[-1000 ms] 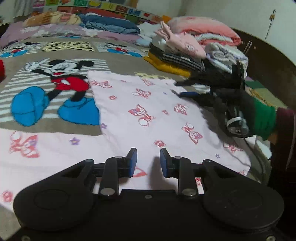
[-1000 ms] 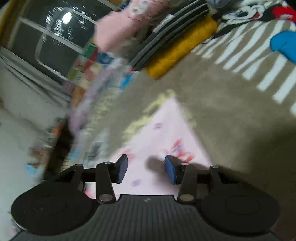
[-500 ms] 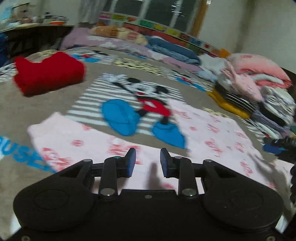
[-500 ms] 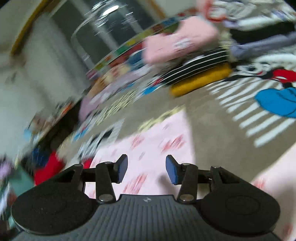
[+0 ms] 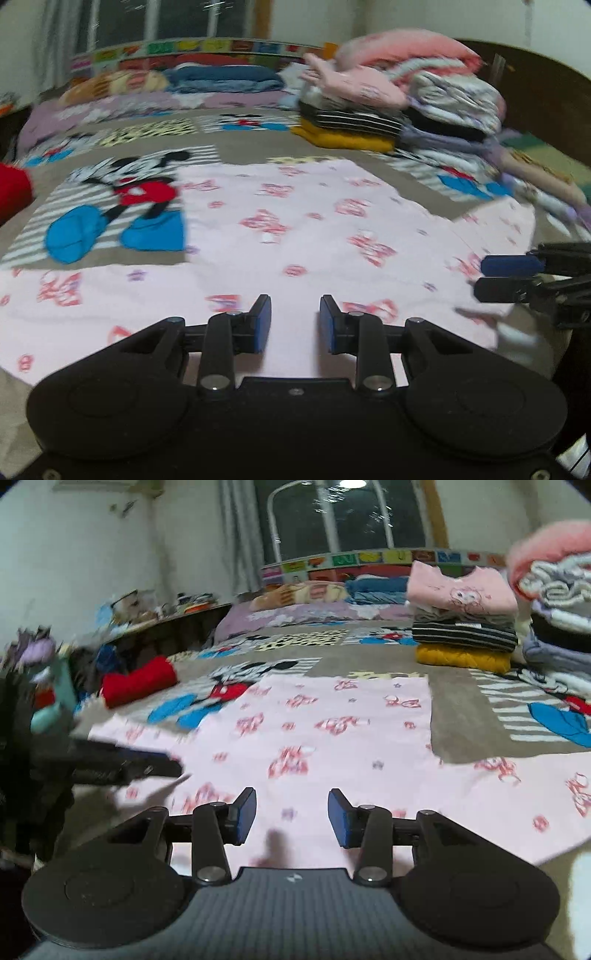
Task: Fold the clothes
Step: 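Open the left gripper and raise both grippers above the garment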
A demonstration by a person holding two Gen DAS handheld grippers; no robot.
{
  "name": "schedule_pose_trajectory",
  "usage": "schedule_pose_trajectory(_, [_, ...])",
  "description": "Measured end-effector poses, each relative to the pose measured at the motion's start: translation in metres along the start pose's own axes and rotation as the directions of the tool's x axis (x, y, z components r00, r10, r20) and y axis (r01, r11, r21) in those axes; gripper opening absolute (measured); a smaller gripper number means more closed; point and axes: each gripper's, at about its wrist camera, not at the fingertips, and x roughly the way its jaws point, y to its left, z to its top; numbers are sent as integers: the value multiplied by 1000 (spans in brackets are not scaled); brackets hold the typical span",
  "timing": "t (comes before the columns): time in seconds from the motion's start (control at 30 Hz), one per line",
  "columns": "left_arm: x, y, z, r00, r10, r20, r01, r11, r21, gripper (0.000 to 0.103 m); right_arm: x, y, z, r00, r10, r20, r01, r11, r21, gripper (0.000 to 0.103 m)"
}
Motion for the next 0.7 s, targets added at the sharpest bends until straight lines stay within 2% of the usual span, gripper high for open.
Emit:
schedule_pose_trajectory(0.1, [5,-22,-5,1000,-29,-13,30,998,57,26,-3,9,-16,1000,-12,-18,11,996,-93,35])
schedule_pose_trajectory(0.17, [9,-37,-10,999,-33,-37,37,994,104,26,0,15,-26,998,-25,-55,17,989,-147,35])
schedule_pose_trajectory(0.23, [10,-50,-13,999,10,-34,-4,985,170,27,0,18,-34,998,-27,-63,14,981,-193,36])
schedule_pose_trajectory(0.4, [2,-54,-7,1000,-2,28,-1,993,122,27,-12,29,-35,999,-33,-42,22,971,-240,35])
schedule_pose_trajectory(0.47, [0,-63,-7,999,-9,54,1,991,135,27,-21,24,-34,999,-28,-41,19,980,-196,35])
schedule_pose_trajectory(0.6, [5,-88,-12,996,-67,58,56,983,176,27,-45,-5,-26,1000,-21,9,21,1000,5,36])
schedule_pose_trajectory(0.67, [8,-100,-15,995,-90,53,78,977,197,35,-55,-24,-25,999,-29,30,25,992,121,36])
schedule_pose_trajectory(0.7, [14,-105,-18,997,-74,25,67,975,213,36,-58,-35,-27,999,-36,36,29,982,187,37])
